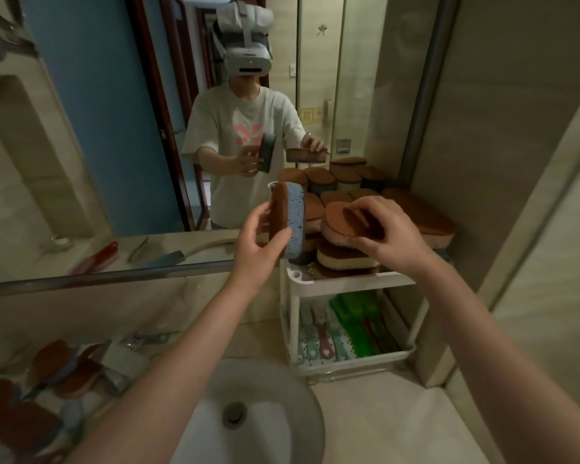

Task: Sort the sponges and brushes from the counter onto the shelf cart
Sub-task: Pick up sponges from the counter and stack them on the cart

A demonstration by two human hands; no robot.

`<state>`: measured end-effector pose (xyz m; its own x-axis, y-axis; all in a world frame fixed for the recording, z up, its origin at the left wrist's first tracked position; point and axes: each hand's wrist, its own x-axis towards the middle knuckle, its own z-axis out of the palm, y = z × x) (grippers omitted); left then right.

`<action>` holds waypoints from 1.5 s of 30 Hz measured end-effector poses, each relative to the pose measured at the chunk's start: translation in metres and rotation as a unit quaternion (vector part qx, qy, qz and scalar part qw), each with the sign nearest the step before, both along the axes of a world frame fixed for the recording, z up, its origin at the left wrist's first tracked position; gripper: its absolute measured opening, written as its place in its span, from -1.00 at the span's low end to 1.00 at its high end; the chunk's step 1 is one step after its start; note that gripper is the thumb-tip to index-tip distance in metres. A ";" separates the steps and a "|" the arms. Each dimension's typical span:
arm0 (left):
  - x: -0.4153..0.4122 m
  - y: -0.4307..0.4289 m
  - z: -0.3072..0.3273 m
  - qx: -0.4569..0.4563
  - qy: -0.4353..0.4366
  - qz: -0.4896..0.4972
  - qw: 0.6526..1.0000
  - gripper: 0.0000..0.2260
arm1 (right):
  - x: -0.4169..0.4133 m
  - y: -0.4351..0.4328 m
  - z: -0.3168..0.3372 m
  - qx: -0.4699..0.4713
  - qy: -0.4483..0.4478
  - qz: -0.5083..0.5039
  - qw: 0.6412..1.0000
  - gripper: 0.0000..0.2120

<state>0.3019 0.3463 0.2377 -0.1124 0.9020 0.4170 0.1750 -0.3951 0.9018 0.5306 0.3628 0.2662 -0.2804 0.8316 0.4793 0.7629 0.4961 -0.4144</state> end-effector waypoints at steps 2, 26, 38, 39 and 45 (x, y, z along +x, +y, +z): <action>0.005 0.005 -0.001 0.000 -0.004 0.011 1.000 -0.55 | 0.007 0.008 0.000 -0.013 -0.045 0.009 0.999 -0.53; 0.043 0.012 -0.003 0.012 0.001 0.000 1.000 -0.62 | 0.019 0.013 -0.025 0.142 -0.010 -0.110 0.984 -0.61; 0.055 0.017 0.005 0.020 0.059 0.029 0.998 -0.61 | 0.053 0.029 -0.049 0.138 0.036 -0.162 0.976 -0.70; 0.055 0.018 0.005 0.029 0.070 0.038 0.996 -0.62 | 0.053 0.029 -0.050 0.138 0.039 -0.161 0.977 -0.68; 0.065 0.025 0.028 0.046 0.123 0.036 0.991 -0.60 | 0.049 0.025 -0.040 0.149 0.045 -0.166 0.974 -0.60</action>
<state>0.3667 0.3710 0.2653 -0.0591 0.8528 0.5189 0.4158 -0.4516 0.7894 0.5797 0.3875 0.2260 0.0343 0.6896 0.7233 0.8685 0.3375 -0.3630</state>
